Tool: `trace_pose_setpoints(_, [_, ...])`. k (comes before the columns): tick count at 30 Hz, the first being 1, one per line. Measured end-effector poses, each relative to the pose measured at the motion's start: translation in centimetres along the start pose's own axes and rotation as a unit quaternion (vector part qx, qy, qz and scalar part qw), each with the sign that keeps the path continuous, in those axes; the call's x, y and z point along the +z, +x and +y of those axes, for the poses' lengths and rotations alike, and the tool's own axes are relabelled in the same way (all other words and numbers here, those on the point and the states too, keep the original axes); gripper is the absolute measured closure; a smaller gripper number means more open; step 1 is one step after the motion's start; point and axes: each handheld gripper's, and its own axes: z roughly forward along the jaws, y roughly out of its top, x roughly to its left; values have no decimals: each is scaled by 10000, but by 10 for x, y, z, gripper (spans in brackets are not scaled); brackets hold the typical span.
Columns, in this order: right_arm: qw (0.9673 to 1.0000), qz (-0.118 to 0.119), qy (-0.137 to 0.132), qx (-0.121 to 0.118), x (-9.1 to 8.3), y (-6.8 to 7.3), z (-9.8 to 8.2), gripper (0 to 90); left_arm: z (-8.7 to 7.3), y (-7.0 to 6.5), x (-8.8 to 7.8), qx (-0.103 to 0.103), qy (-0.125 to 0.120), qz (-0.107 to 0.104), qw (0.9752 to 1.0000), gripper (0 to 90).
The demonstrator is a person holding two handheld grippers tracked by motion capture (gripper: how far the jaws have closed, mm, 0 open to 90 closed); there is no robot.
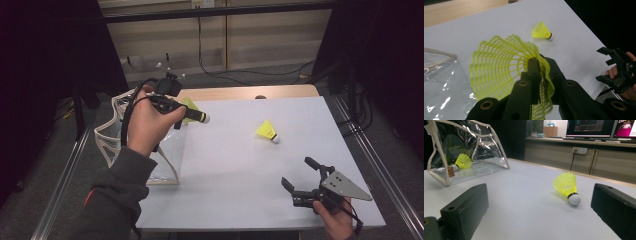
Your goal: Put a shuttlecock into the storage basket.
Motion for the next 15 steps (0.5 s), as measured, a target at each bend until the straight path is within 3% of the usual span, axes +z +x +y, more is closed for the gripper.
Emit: trace_pose_setpoints(15, [10000, -5, 10, -33, 1, 1, 0, 10, 0, 11, -12, -107, -31, 150, 9998, 841])
